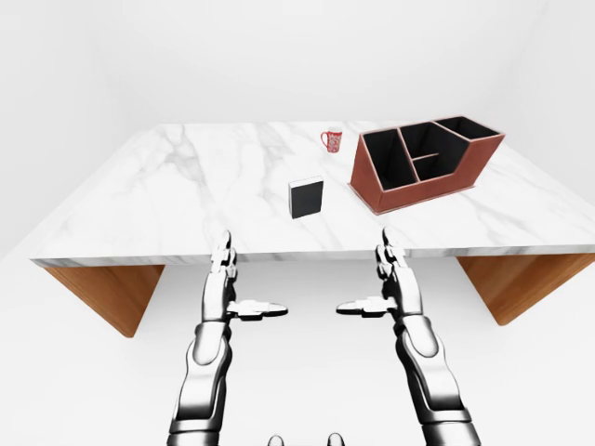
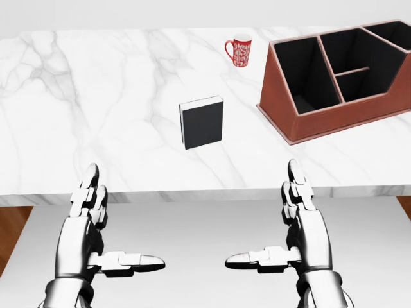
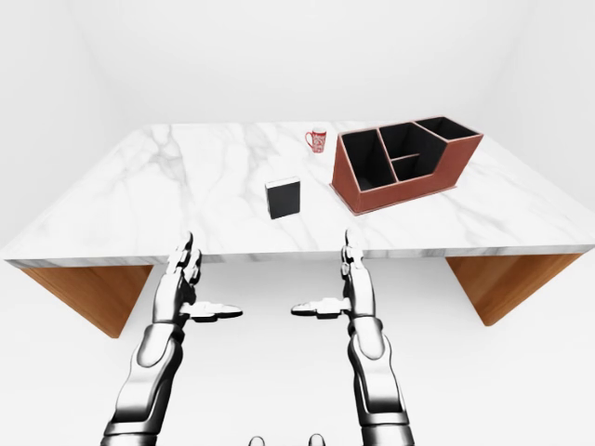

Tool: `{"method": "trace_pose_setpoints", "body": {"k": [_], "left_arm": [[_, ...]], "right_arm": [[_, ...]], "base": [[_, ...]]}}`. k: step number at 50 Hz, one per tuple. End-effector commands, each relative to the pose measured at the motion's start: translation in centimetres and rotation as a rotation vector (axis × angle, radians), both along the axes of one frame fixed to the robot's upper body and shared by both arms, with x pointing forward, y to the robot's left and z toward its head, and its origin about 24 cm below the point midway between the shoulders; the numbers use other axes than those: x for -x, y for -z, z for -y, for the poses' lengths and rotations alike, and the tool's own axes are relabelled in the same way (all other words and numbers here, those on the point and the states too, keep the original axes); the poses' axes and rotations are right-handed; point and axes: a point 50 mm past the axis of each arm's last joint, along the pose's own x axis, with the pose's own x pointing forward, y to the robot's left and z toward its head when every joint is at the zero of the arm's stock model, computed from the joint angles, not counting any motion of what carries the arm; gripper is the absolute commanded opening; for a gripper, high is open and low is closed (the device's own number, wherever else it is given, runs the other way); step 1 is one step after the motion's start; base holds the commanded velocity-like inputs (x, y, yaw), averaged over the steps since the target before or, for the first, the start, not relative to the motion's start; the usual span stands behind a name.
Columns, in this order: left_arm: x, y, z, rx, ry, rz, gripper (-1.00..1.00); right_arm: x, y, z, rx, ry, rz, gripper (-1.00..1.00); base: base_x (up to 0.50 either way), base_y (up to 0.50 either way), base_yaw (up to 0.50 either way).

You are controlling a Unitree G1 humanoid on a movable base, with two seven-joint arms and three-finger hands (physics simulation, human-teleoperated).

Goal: Pick up the book and place it in the left compartment of the caddy.

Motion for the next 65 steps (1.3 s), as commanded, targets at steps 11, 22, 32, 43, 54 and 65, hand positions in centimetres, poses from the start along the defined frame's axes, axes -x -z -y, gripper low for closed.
{"method": "trace_pose_setpoints", "body": {"k": [11, 22, 32, 43, 54, 65], "left_arm": [[0.3, -1.1, -0.6, -0.018, 0.006, 0.086, 1.00], [0.2, -0.8, -0.6, -0.014, 0.011, 0.075, 1.00], [0.2, -0.6, -0.6, -0.022, 0.007, 0.064, 1.00], [0.2, -0.7, -0.6, -0.014, 0.008, 0.070, 1.00], [0.1, -0.6, -1.0, -0.002, -0.008, 0.062, 1.00], [0.5, -1.0, -0.6, -0.020, 0.000, 0.070, 1.00]], "right_arm": [[0.0, 0.2, 0.5, 0.034, -0.002, 0.006, 1.00], [0.3, -1.2, 1.3, 0.007, 0.054, 0.047, 1.00], [0.8, -3.5, 3.0, -0.014, 0.122, 0.099, 1.00], [2.1, -8.7, 5.7, -0.048, 0.200, 0.324, 1.00], [3.4, -11.7, 9.0, -0.049, 0.302, 0.462, 1.00], [4.9, -13.6, 11.9, -0.052, 0.383, 0.547, 1.00]], "base": [[0.00, 0.00, 0.00], [0.00, 0.00, 0.00], [0.00, 0.00, 0.00], [0.00, 0.00, 0.00], [0.00, 0.00, 0.00], [0.00, 0.00, 0.00]]}}
